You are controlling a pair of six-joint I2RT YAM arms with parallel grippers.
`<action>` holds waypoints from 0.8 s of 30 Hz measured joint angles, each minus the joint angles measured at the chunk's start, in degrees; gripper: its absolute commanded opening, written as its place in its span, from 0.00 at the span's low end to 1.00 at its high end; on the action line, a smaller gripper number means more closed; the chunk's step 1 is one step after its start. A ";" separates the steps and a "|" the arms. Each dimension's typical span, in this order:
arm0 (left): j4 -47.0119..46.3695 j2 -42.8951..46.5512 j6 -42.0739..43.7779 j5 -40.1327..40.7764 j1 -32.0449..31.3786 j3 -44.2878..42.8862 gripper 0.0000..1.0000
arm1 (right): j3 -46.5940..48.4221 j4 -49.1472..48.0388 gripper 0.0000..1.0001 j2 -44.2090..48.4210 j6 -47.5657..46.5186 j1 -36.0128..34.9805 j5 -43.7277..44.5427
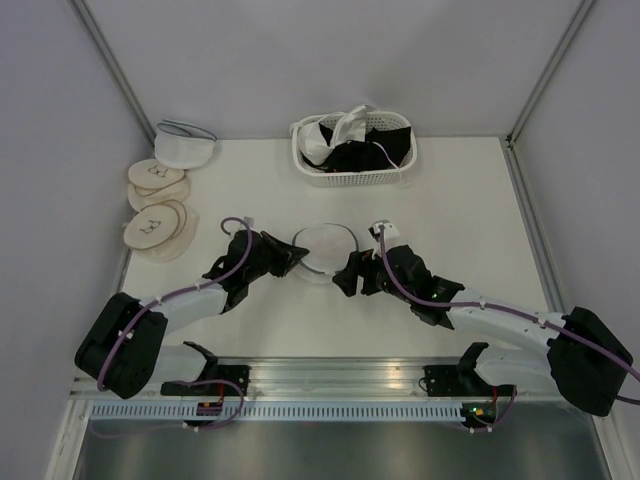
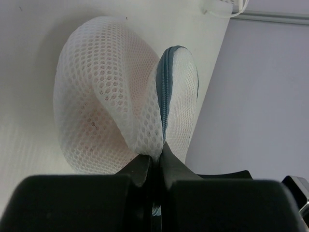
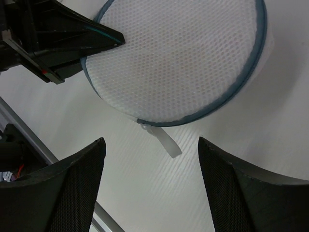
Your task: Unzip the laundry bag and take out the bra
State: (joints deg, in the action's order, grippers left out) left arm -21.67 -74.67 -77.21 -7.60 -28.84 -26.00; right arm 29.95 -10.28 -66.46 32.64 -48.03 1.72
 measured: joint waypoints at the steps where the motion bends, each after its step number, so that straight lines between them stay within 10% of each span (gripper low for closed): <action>1: -0.28 0.20 -0.81 0.00 -0.28 0.17 0.02 | 0.00 -0.59 0.80 -0.04 0.42 -0.59 0.48; 24: -5.01 0.66 -6.58 -0.63 -0.92 2.82 0.02 | 2.43 -3.96 0.39 -4.96 2.56 -6.38 10.43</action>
State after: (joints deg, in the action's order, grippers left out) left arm -26.68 -74.02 -83.79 -8.23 -29.76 -23.18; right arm 32.38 -14.24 -71.42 35.20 -54.41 12.14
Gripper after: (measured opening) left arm 0.045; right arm 0.440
